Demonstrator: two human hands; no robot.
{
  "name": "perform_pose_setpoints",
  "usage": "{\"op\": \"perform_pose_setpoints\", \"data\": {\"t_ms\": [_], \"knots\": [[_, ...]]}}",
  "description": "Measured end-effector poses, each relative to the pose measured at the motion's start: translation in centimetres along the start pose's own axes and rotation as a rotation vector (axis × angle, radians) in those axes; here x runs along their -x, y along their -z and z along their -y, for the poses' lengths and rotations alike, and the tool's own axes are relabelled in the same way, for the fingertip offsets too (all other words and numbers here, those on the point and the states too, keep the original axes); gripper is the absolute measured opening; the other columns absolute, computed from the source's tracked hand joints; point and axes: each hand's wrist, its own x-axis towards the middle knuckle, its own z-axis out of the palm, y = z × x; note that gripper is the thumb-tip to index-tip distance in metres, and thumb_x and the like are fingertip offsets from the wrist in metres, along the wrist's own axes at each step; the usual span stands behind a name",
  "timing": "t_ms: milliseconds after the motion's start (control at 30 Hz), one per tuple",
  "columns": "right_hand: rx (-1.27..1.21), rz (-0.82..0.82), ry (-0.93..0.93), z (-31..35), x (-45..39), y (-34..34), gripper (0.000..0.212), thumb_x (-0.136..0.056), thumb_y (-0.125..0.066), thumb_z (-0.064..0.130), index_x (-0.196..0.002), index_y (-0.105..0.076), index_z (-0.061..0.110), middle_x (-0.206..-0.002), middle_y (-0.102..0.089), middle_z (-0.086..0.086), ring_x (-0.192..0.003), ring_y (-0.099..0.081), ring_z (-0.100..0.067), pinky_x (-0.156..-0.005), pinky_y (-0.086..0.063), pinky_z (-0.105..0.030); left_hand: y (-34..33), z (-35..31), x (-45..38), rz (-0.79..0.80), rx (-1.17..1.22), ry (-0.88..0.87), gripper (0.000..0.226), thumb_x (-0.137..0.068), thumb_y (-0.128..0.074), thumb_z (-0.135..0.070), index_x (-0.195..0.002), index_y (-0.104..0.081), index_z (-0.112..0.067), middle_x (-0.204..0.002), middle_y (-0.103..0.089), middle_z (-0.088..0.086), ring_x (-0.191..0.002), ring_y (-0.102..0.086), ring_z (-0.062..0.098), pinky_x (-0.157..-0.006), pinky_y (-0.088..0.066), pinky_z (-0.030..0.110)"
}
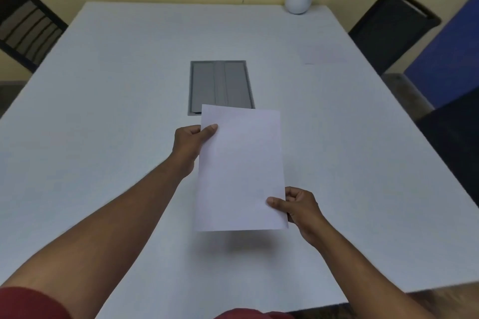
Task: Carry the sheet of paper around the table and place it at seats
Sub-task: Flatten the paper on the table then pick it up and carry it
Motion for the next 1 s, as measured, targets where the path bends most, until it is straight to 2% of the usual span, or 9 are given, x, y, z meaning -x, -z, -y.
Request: {"op": "perform_pose_setpoints", "data": {"t_ms": [67, 133, 267, 367, 567, 633, 767, 867, 1000], "knots": [[-0.016, -0.059, 0.021, -0.3, 1.9, 0.1, 0.033, -0.082, -0.091, 0.007, -0.112, -0.078, 0.002, -0.106, -0.084, -0.013, -0.103, -0.081, -0.036, -0.097, -0.062, -0.051, -0.7, -0.2, 0.3, 0.063, 0.012, 0.002, 0.056, -0.088, -0.091, -0.035, -0.106, -0.073, 0.015, -0.100, -0.079, 0.017, -0.084, -0.070, 0.027, -0.083, -0.054, 0.043], [-0.031, -0.128, 0.047, -0.6, 4.0, 0.3, 0.033, -0.082, -0.091, 0.008, -0.112, -0.078, 0.002, -0.106, -0.084, -0.013, -0.103, -0.080, -0.037, -0.098, -0.061, -0.053, -1.8, -0.4, 0.8, 0.133, 0.019, -0.007, 0.047, -0.090, -0.089, -0.032, -0.106, -0.077, 0.010, -0.109, -0.081, 0.021, -0.086, -0.072, 0.027, -0.085, -0.056, 0.044], [-0.113, -0.267, 0.096, -1.7, 8.2, 1.5, 0.032, -0.082, -0.090, 0.009, -0.112, -0.078, 0.002, -0.107, -0.084, -0.012, -0.101, -0.081, -0.034, -0.093, -0.065, -0.046, -5.3, -0.6, 2.1, 0.256, 0.005, -0.003, 0.031, -0.093, -0.086, -0.029, -0.106, -0.083, -0.001, -0.114, -0.082, 0.019, -0.089, -0.075, 0.027, -0.090, -0.059, 0.046], [-0.175, -0.377, 0.119, -3.0, 11.4, 2.9, 0.033, -0.082, -0.091, 0.009, -0.112, -0.078, 0.003, -0.107, -0.084, -0.011, -0.100, -0.082, -0.032, -0.087, -0.065, -0.041, -8.8, -0.4, 3.5, 0.372, -0.014, 0.001, 0.032, -0.094, -0.085, -0.029, -0.109, -0.083, -0.002, -0.114, -0.082, 0.018, -0.093, -0.077, 0.029, -0.094, -0.060, 0.049], [-0.291, -0.565, 0.164, -5.9, 17.3, 6.2, 0.033, -0.082, -0.090, 0.006, -0.112, -0.077, -0.001, -0.107, -0.084, -0.012, -0.098, -0.082, -0.031, -0.085, -0.066, -0.040, -16.5, -0.1, 7.4, 0.563, -0.049, -0.005, 0.040, -0.092, -0.087, -0.030, -0.098, -0.077, 0.008, -0.098, -0.080, 0.014, -0.084, -0.071, 0.027, -0.083, -0.055, 0.044], [-0.319, -0.614, 0.179, -6.8, 19.0, 7.2, 0.031, -0.082, -0.089, 0.005, -0.110, -0.076, -0.001, -0.107, -0.084, -0.012, -0.097, -0.082, -0.030, -0.086, -0.067, -0.040, -19.0, 0.0, 8.8, 0.618, -0.055, -0.005, 0.040, -0.091, -0.087, -0.030, -0.099, -0.077, 0.008, -0.099, -0.079, 0.015, -0.085, -0.071, 0.028, -0.084, -0.055, 0.045], [-0.393, -0.755, 0.211, -9.7, 23.1, 10.7, 0.029, -0.082, -0.089, 0.004, -0.107, -0.076, -0.001, -0.105, -0.085, -0.011, -0.094, -0.083, -0.027, -0.077, -0.066, -0.034, -25.3, 0.7, 13.4, 0.753, -0.119, -0.029, 0.039, -0.092, -0.086, -0.029, -0.100, -0.078, 0.008, -0.103, -0.081, 0.020, -0.085, -0.073, 0.028, -0.084, -0.058, 0.046], [-0.433, -0.810, 0.224, -11.6, 25.7, 13.7, 0.030, -0.082, -0.090, 0.004, -0.108, -0.075, -0.001, -0.105, -0.085, -0.013, -0.093, -0.083, -0.028, -0.076, -0.066, -0.035, -29.9, 1.5, 16.3, 0.814, -0.140, -0.032, 0.040, -0.092, -0.087, -0.031, -0.102, -0.079, 0.007, -0.111, -0.080, 0.025, -0.088, -0.074, 0.030, -0.086, -0.059, 0.047], [-0.487, -0.877, 0.231, -14.3, 29.3, 18.6, 0.027, -0.082, -0.090, 0.004, -0.105, -0.076, -0.001, -0.104, -0.085, -0.013, -0.093, -0.083, -0.030, -0.079, -0.066, -0.039, -36.5, 3.7, 20.8, 0.891, -0.173, -0.017, 0.051, -0.090, -0.088, -0.033, -0.102, -0.073, 0.014, -0.102, -0.080, 0.018, -0.086, -0.072, 0.028, -0.083, -0.057, 0.045]]}}
